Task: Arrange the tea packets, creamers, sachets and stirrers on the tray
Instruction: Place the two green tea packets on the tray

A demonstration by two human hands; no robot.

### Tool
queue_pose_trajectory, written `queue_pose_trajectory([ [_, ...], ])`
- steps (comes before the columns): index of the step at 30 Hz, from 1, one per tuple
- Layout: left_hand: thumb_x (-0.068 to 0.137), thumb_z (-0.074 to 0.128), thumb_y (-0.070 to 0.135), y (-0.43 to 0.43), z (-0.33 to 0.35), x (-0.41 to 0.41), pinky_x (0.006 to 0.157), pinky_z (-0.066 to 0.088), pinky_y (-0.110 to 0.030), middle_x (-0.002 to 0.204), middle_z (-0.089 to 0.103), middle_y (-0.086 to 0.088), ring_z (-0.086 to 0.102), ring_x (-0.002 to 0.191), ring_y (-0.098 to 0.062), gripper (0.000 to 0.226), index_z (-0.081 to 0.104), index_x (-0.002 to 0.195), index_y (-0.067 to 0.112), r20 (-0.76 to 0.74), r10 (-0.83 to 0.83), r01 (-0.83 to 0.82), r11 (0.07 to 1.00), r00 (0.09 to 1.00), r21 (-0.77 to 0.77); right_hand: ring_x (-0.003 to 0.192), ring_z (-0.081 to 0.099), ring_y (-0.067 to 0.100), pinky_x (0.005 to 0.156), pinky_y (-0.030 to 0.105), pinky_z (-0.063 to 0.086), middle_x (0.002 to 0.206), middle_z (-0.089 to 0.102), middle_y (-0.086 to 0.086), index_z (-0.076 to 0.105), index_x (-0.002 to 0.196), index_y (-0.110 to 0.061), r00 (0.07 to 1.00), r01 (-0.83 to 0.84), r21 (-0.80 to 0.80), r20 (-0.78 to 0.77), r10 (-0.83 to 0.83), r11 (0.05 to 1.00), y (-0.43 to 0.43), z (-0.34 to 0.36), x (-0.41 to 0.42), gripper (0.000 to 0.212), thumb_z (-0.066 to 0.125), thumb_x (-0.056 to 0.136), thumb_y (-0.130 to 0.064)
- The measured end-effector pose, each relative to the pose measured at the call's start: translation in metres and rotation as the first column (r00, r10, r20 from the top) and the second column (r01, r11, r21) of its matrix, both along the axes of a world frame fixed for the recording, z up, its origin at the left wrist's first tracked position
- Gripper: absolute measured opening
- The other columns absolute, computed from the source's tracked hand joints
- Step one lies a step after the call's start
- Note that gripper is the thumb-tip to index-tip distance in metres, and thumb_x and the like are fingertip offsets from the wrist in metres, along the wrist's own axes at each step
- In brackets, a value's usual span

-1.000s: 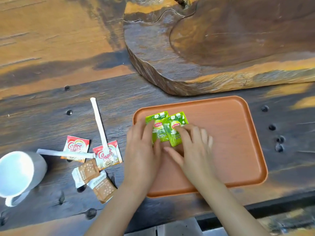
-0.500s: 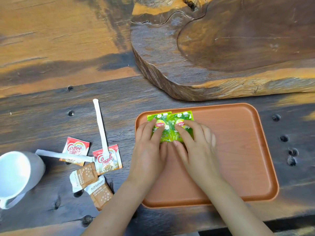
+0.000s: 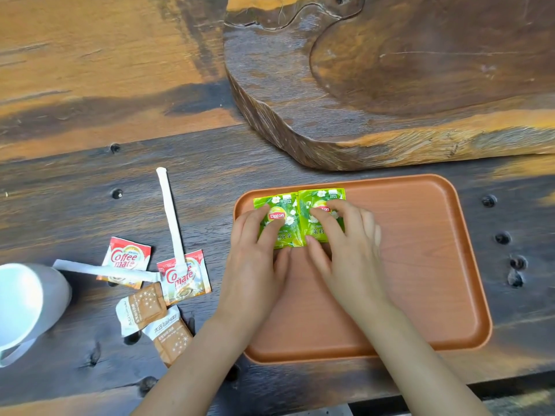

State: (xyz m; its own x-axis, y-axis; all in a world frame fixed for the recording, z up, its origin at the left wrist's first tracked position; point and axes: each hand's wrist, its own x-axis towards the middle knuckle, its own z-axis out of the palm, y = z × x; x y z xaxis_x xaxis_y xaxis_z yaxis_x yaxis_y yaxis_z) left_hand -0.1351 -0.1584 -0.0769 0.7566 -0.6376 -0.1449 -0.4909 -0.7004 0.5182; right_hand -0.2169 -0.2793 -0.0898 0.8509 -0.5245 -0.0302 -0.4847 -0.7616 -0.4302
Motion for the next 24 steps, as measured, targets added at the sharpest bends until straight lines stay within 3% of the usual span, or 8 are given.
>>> queue_pose_trajectory([
  [24, 0.074, 0.066, 0.007, -0.003, 0.0005, 0.0037, 0.106, 0.022, -0.023, 0.128, 0.054, -0.017, 0.046, 0.123, -0.034, 0.043, 0.061, 0.116, 0.004, 0.0, 0.004, -0.004, 1.0, 1.0, 0.008, 0.107, 0.042, 0.024, 0.088, 0.039, 0.037, 0.123, 0.053, 0.008, 0.057, 0.119, -0.019, 1.0, -0.029, 0.032, -0.004, 0.029, 0.999, -0.0039, 0.0025, 0.0016, 0.04, 0.049, 0.084, -0.036],
])
